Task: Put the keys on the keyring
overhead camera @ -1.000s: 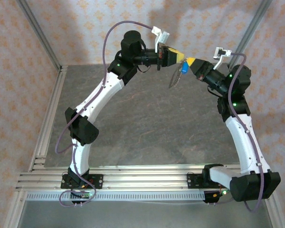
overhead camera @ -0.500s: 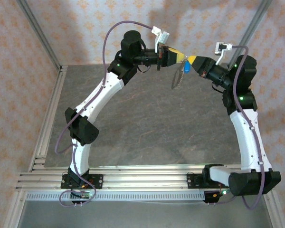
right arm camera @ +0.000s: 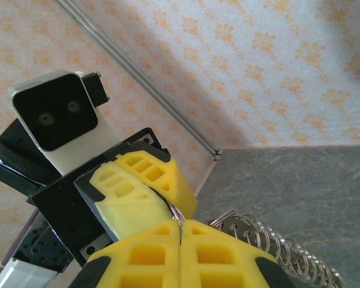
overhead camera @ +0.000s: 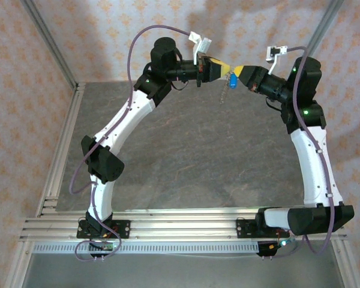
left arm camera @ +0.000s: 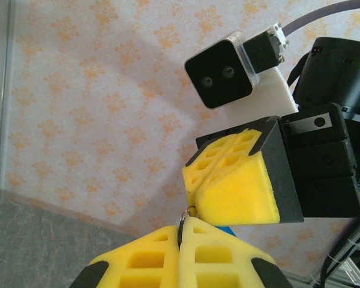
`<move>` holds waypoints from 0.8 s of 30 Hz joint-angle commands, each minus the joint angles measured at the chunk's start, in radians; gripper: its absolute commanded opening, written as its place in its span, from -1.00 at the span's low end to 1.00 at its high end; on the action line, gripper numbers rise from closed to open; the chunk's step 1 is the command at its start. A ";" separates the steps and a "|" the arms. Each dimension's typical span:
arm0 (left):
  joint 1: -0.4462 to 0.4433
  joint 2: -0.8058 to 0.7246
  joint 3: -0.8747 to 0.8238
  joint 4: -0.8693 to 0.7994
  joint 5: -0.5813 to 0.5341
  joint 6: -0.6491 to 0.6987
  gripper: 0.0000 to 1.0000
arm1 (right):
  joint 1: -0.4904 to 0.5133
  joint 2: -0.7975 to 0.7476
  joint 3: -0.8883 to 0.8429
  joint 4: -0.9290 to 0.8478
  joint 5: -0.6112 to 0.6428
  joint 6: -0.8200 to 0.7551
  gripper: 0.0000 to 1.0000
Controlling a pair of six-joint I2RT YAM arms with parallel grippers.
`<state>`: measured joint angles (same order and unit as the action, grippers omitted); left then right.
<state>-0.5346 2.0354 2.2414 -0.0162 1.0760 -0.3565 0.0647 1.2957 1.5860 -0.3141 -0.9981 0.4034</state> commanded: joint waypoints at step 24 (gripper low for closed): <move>0.116 -0.338 -0.446 0.174 -0.261 -0.087 -0.18 | 0.008 0.263 0.124 -0.488 0.161 -0.212 -1.00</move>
<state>-0.4297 1.7386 1.8328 0.1040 0.8463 -0.4358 0.0654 1.5364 1.6672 -0.7029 -0.9283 0.2531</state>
